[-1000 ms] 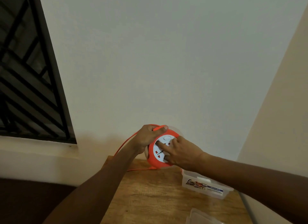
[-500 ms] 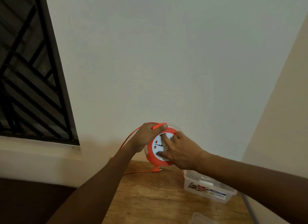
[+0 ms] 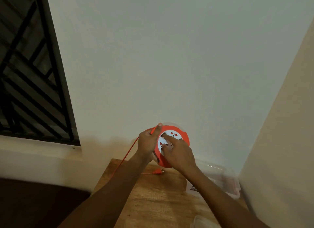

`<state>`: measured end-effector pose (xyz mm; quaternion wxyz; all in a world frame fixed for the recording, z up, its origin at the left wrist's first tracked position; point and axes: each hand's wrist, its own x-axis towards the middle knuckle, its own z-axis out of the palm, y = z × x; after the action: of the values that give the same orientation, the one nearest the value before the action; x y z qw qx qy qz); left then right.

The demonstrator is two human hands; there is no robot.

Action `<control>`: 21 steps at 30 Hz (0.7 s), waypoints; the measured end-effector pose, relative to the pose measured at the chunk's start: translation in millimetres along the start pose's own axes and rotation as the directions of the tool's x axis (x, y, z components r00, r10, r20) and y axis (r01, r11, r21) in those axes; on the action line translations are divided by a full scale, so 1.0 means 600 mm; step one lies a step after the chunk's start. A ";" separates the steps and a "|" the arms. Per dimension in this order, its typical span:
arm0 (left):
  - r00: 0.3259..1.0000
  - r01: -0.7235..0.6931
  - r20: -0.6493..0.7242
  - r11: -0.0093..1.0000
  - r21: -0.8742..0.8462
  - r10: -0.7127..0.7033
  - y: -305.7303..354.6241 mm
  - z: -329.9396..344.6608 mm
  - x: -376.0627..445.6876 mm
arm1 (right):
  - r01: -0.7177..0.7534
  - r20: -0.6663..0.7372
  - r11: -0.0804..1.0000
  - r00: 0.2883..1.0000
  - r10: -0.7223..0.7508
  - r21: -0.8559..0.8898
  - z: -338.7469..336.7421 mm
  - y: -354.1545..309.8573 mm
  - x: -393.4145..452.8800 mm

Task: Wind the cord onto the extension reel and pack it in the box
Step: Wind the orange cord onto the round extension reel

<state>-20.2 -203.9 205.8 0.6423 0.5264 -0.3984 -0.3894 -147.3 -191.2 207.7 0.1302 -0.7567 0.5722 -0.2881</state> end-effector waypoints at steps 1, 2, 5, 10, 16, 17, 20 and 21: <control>1.000 0.012 -0.017 1.000 0.002 -0.012 -0.004 0.006 -0.004 | -0.059 0.005 0.996 0.998 0.059 0.072 0.003 -0.002 0.003; 0.999 0.021 -0.038 1.000 0.007 -0.021 -0.009 0.011 -0.009 | -0.108 0.026 0.984 0.994 0.105 0.139 0.006 -0.004 0.004; 0.998 0.008 -0.068 0.998 0.065 -0.003 -0.024 0.013 -0.018 | -0.150 0.110 0.967 0.985 0.130 0.206 0.009 0.002 -0.008; 0.996 0.079 0.037 0.989 0.124 -0.084 -0.012 -0.018 -0.002 | 0.255 0.142 0.934 0.964 -0.225 -0.250 -0.042 0.031 -0.027; 0.976 0.097 0.180 0.983 0.155 -0.124 0.009 -0.037 0.012 | 0.797 0.503 0.366 0.592 -0.630 -0.480 -0.114 0.042 0.001; 0.971 0.093 0.202 0.979 0.179 -0.129 0.009 -0.037 0.012 | 0.824 0.548 0.337 0.558 -0.624 -0.455 -0.119 0.041 0.004; 0.962 0.085 0.236 0.974 0.209 -0.134 0.002 -0.037 0.008 | 0.860 0.621 0.250 0.498 -0.606 -0.446 -0.121 0.028 0.005; 0.964 0.084 0.233 0.975 0.205 -0.132 0.001 -0.037 0.006 | 0.856 0.625 0.227 0.498 -0.602 -0.464 -0.118 0.025 0.003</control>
<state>1.9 -198.9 203.9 0.5119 0.5551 -0.4810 -0.4455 -200.3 -188.0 257.3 -0.2495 -0.9503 0.1741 0.0668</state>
